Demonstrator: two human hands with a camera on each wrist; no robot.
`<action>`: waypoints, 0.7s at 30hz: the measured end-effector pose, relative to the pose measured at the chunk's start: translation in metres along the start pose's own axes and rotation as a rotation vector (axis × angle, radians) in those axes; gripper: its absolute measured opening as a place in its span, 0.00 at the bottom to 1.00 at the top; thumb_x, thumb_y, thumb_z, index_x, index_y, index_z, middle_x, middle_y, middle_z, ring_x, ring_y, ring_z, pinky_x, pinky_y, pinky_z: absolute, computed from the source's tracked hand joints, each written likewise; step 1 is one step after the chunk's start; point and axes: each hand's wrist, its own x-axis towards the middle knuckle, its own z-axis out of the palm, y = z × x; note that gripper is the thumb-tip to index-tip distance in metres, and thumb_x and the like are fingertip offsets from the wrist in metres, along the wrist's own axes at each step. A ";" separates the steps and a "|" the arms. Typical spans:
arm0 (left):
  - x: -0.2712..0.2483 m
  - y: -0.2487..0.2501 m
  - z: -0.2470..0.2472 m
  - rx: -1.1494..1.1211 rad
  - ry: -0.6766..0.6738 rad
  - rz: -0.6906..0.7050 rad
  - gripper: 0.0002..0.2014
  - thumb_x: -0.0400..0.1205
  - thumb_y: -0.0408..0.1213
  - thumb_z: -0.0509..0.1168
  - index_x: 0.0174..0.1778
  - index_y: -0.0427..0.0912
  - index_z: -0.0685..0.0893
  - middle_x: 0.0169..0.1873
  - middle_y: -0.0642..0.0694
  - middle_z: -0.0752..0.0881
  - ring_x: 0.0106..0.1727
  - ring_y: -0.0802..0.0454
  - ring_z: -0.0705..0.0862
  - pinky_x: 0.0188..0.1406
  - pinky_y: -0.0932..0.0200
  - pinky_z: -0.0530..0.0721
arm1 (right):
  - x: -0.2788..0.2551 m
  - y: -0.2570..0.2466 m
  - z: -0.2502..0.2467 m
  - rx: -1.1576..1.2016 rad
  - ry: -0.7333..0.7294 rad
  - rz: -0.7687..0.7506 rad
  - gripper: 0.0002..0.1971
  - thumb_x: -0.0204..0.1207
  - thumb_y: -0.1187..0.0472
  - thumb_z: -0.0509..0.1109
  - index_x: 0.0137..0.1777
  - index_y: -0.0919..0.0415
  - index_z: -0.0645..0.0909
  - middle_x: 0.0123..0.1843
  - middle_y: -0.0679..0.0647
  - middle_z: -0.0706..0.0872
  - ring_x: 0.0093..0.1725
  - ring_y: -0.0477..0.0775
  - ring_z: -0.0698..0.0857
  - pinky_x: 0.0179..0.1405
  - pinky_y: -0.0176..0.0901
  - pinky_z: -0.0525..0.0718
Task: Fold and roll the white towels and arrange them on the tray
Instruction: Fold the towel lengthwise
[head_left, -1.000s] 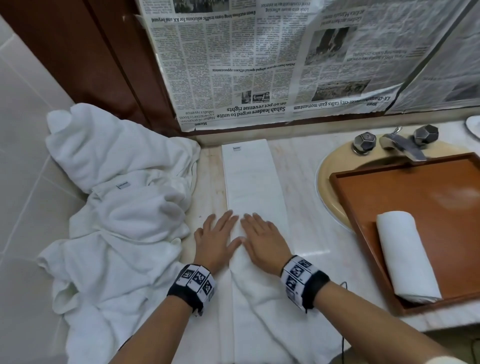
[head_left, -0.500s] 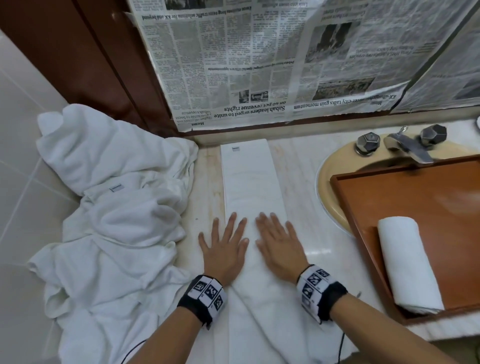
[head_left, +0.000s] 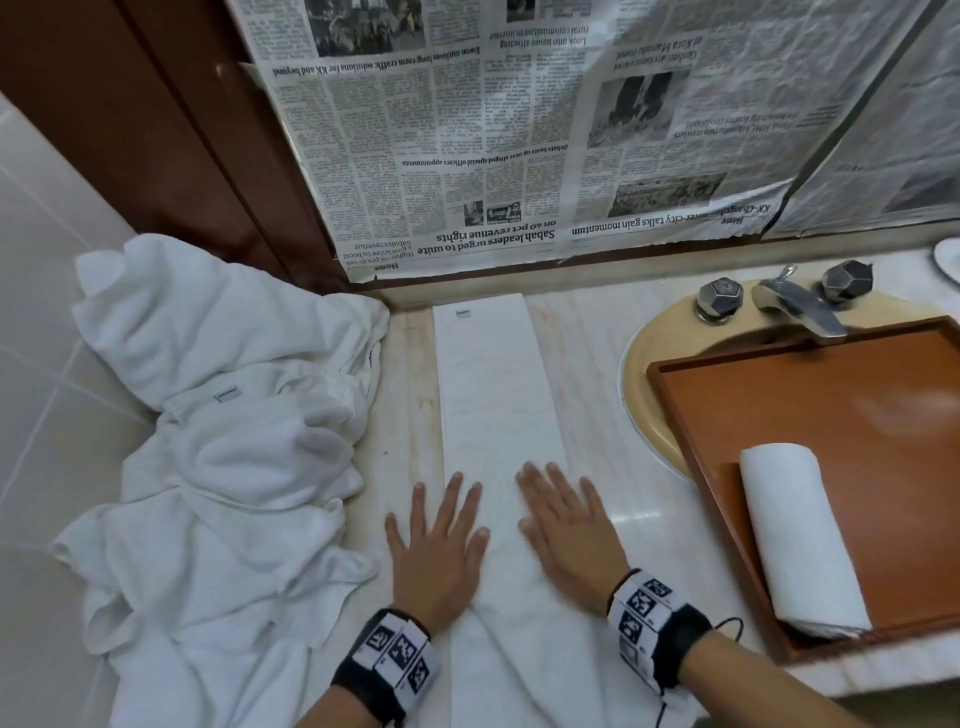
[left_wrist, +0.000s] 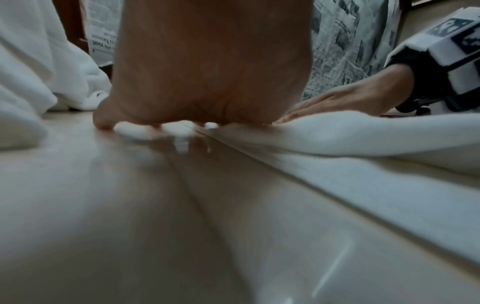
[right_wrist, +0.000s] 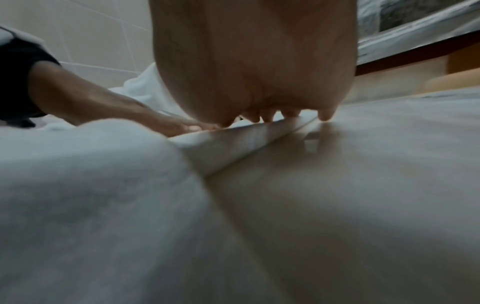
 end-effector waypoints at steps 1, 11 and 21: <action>0.000 0.002 0.001 0.019 -0.013 -0.007 0.30 0.86 0.64 0.37 0.86 0.69 0.47 0.86 0.65 0.46 0.88 0.42 0.50 0.77 0.22 0.55 | -0.001 -0.002 0.003 -0.013 -0.024 -0.012 0.29 0.89 0.44 0.40 0.86 0.54 0.59 0.87 0.47 0.58 0.85 0.53 0.61 0.77 0.60 0.55; 0.051 0.011 -0.016 0.064 -0.063 -0.108 0.35 0.77 0.68 0.22 0.83 0.69 0.31 0.83 0.69 0.30 0.87 0.44 0.34 0.81 0.27 0.40 | 0.061 0.025 -0.018 -0.010 -0.130 -0.024 0.42 0.77 0.37 0.17 0.88 0.53 0.43 0.87 0.45 0.37 0.85 0.47 0.37 0.85 0.57 0.40; 0.125 0.023 -0.048 -0.015 -0.068 -0.199 0.29 0.88 0.62 0.39 0.86 0.68 0.39 0.85 0.67 0.37 0.87 0.44 0.35 0.82 0.28 0.39 | 0.147 0.047 -0.053 0.036 -0.177 -0.026 0.28 0.90 0.50 0.41 0.88 0.53 0.39 0.88 0.45 0.36 0.87 0.46 0.39 0.85 0.57 0.41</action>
